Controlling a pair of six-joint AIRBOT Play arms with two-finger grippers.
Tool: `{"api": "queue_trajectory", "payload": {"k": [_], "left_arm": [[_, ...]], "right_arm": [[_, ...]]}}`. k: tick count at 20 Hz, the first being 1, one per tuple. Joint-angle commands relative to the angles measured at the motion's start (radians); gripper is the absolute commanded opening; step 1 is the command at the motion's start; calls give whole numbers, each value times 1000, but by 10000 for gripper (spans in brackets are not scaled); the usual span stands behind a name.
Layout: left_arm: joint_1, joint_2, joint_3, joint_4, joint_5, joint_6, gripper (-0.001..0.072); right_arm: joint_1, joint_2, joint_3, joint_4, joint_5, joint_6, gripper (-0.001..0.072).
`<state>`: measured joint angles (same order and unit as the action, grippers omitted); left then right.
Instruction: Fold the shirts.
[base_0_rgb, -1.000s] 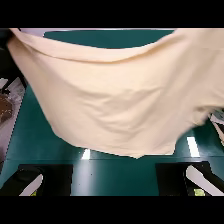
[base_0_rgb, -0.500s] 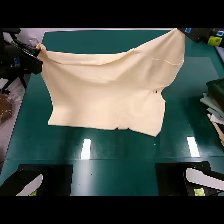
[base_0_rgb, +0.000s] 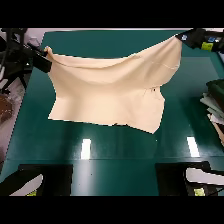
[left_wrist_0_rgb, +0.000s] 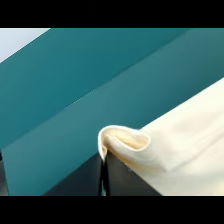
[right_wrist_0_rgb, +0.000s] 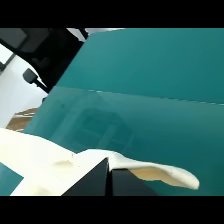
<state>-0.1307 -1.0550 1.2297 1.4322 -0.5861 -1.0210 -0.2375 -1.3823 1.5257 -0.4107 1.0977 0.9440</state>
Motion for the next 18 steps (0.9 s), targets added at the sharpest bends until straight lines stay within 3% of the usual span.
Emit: {"api": "queue_trajectory", "payload": {"k": [1,9,13,16,17,18], "left_arm": [[0,-109,-1,4,154,0,24],[0,-390,0,4,489,8,25],[0,-439,0,5,550,12,25],[3,-437,0,5,545,72,36],[13,-429,0,-3,529,75,297],[27,-417,1,-4,510,62,502]], "right_arm": [[0,-89,0,-3,-75,-37,18],[54,-315,0,0,-275,-73,19],[91,-365,1,0,-373,-82,18],[93,-359,1,-1,-376,-81,30],[90,-348,1,-1,-369,-82,160],[81,-332,1,-3,-359,-81,426]]}}
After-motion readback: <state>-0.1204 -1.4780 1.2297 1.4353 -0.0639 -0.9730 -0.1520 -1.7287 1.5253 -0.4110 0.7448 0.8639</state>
